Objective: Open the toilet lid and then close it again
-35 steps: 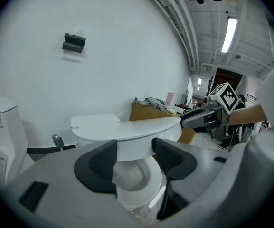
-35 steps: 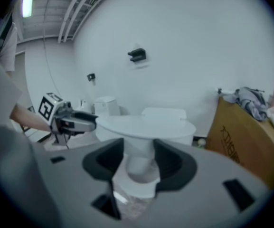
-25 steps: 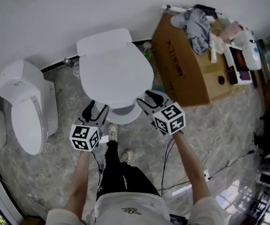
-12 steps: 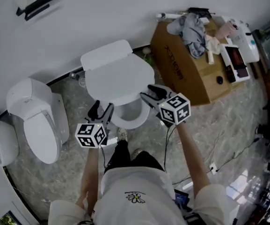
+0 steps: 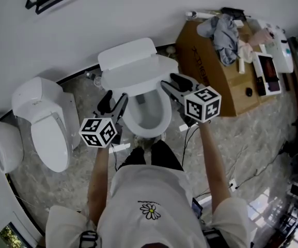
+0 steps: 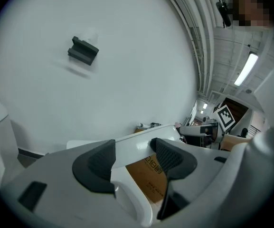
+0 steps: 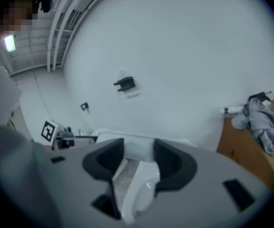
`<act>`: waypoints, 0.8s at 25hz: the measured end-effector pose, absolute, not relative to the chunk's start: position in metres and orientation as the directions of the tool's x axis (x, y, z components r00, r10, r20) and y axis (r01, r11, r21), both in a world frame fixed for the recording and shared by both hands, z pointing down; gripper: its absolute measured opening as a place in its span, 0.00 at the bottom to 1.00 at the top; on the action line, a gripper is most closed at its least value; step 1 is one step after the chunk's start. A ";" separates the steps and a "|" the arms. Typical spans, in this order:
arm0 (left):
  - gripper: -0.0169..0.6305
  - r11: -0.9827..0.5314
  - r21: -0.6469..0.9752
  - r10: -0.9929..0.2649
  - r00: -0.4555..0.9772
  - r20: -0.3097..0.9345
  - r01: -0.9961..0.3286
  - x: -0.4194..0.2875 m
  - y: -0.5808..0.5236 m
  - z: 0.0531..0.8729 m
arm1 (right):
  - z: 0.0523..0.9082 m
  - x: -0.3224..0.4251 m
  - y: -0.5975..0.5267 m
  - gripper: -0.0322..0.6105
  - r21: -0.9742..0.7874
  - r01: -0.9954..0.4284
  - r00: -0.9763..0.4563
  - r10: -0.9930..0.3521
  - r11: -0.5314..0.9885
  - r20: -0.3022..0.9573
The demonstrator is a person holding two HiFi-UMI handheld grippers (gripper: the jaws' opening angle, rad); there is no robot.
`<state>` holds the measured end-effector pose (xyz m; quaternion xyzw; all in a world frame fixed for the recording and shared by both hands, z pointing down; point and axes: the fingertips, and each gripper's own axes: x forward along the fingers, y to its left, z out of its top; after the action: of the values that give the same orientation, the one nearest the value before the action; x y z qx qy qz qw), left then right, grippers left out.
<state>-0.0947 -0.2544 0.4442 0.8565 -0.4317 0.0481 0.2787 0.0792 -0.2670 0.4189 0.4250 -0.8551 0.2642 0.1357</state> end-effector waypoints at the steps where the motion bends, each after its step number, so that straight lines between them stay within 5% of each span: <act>1: 0.46 -0.468 0.440 -0.717 0.620 0.318 -0.767 -0.095 -0.261 0.440 | 0.415 0.079 -0.274 0.40 -0.342 -0.795 -0.607 -0.652 0.502 0.454; 20: 0.46 -0.448 0.349 -0.815 0.537 0.219 -0.823 -0.114 -0.370 0.384 | 0.371 0.066 -0.385 0.36 -0.397 -0.752 -0.655 -0.663 0.526 0.363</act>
<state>-0.1140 -0.3699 0.3845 0.8509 -0.4812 0.0098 0.2107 0.0659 -0.3851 0.3709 0.4070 -0.8695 0.2673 0.0834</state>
